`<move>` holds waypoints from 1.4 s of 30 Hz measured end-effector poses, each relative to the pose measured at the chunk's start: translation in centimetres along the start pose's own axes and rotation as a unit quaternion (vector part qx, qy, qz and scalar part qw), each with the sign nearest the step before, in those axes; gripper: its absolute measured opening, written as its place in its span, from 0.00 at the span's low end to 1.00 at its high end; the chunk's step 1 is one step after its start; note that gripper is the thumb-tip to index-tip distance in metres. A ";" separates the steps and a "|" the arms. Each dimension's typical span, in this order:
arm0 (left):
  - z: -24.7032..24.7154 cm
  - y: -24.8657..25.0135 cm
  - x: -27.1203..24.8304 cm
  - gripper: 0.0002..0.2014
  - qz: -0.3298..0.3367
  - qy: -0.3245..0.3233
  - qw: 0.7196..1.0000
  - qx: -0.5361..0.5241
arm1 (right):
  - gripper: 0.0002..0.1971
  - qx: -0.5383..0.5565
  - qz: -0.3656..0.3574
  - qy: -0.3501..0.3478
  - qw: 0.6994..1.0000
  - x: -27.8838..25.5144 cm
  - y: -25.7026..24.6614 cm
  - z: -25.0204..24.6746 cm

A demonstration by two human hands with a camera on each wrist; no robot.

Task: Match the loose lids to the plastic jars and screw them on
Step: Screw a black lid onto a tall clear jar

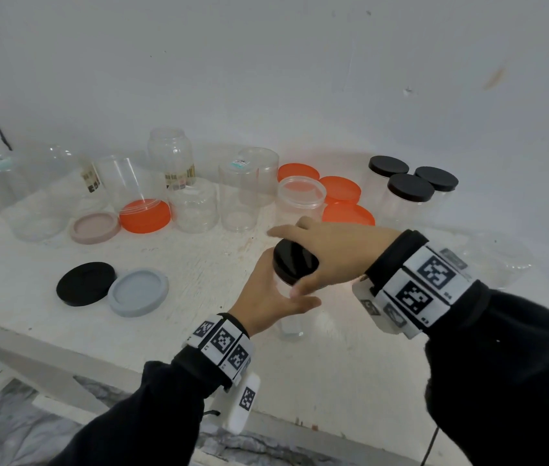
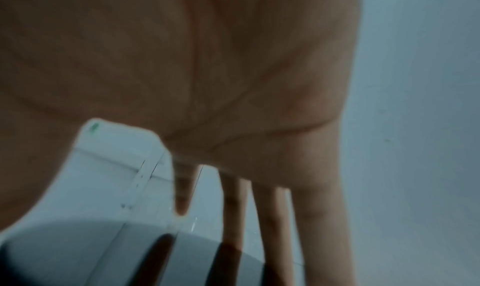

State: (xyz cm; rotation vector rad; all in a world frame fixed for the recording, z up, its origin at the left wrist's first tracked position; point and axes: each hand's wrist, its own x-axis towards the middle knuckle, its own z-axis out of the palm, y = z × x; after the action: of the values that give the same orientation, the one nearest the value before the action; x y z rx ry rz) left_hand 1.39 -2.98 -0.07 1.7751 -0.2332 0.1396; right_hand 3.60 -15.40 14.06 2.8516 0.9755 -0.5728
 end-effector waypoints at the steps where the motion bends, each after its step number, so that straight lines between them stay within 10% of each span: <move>1: 0.0 0.1 0.0 0.40 0.001 0.001 1.000 0.004 | 0.43 0.006 -0.022 -0.017 1.000 -0.1 0.0 -0.2; 8: 0.1 0.8 -0.1 0.31 0.030 -0.002 1.000 0.007 | 0.38 -0.070 0.045 0.127 0.988 0.4 -0.7 0.6; 14: 0.1 -0.1 -0.1 0.39 0.005 0.013 1.000 0.012 | 0.39 -0.003 -0.049 -0.018 0.999 -0.3 -0.5 -0.5; 20: 0.2 -0.2 -0.2 0.43 0.006 0.001 1.000 0.022 | 0.36 -0.090 0.070 0.151 0.982 0.6 -1.6 0.8; 25: 0.0 -0.1 -0.2 0.41 0.004 0.014 1.000 0.006 | 0.39 -0.027 -0.012 -0.015 0.999 -0.1 -1.0 -0.3; 34: 0.1 0.0 -0.2 0.39 0.005 0.010 1.000 0.000 | 0.35 -0.080 0.071 0.126 0.986 0.5 -1.4 0.9; 42: 0.1 -0.1 -0.3 0.46 0.004 0.009 1.000 0.001 | 0.32 0.008 -0.062 0.040 0.997 -0.4 -0.5 -0.3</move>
State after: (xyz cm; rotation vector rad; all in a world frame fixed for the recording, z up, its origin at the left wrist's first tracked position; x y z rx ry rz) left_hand 1.15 -3.02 -0.26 1.7735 -0.2275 0.1625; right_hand 3.10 -15.15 14.50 2.8638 1.1731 -0.4827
